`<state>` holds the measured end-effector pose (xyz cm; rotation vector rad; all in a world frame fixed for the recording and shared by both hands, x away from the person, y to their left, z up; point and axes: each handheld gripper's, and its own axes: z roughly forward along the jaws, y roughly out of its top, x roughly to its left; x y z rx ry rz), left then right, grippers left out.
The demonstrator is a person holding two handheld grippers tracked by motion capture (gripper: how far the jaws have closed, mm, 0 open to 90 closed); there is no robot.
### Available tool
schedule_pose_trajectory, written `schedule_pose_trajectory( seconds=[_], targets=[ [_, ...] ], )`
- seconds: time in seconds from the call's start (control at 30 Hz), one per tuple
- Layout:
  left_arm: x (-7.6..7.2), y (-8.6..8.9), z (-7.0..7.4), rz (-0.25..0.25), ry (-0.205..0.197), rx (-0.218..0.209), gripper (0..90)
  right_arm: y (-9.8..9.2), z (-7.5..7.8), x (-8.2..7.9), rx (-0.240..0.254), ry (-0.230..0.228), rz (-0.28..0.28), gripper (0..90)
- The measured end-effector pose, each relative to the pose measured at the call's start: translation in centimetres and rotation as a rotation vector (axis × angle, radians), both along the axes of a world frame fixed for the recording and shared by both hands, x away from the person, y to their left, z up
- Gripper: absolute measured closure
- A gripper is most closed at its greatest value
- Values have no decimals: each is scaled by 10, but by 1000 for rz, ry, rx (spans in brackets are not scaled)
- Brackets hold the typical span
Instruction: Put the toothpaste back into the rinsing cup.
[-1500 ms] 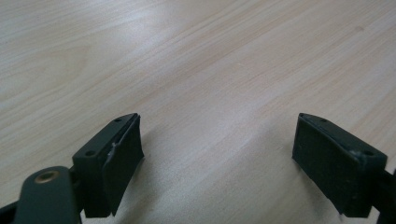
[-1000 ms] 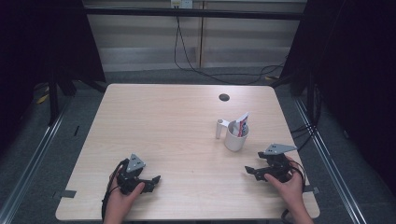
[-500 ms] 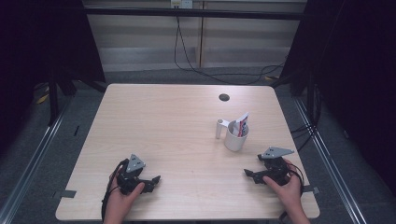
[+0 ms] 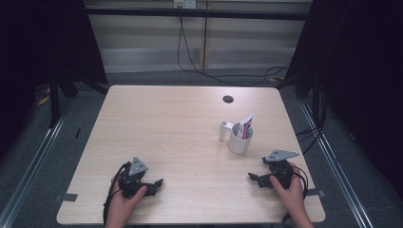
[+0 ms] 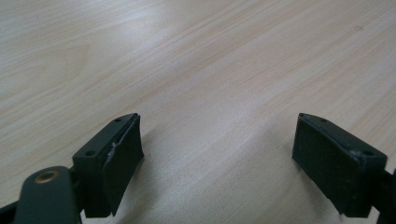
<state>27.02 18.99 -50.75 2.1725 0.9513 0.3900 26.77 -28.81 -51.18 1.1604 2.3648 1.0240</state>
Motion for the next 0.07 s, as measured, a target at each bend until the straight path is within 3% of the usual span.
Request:
schedule_pose_trajectory(
  seconds=[0.07],
  targets=[
    [0,0,0,-1,0,1,158,0,0,0,0,-1,0,112]
  ],
)
